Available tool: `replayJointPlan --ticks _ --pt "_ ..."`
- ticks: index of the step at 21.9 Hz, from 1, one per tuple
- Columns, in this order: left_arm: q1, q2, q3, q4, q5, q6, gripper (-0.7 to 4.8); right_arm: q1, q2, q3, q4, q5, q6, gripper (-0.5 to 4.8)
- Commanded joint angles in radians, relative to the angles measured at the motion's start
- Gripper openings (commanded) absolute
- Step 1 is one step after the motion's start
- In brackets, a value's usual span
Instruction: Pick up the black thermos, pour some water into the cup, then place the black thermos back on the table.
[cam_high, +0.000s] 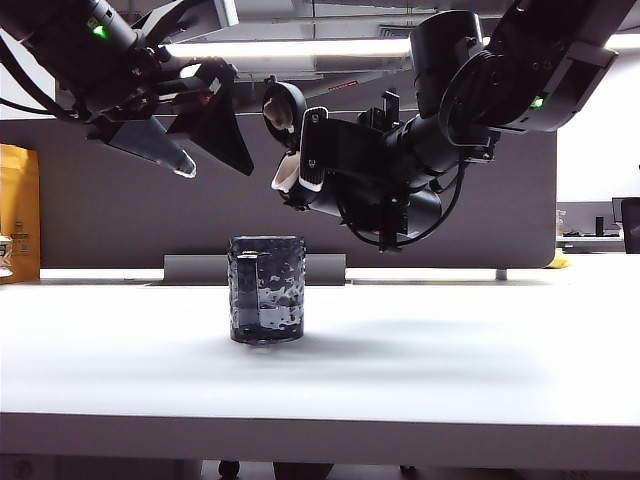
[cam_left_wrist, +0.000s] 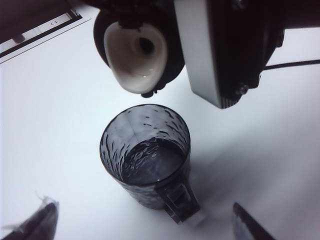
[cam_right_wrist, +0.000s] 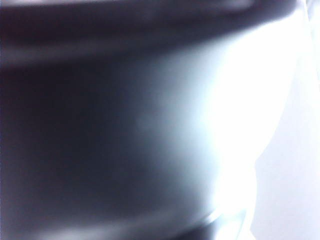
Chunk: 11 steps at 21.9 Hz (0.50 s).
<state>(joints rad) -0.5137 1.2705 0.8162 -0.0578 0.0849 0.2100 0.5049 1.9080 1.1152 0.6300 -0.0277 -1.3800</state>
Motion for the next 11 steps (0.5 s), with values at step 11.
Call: replayJointPlan --ticks 11 --pt "-0.002 -0.003 0.005 -0.090 -0.002 -0.001 4.79 0.000 -0.010 0.012 0.088 -0.084 -0.409 1.03"
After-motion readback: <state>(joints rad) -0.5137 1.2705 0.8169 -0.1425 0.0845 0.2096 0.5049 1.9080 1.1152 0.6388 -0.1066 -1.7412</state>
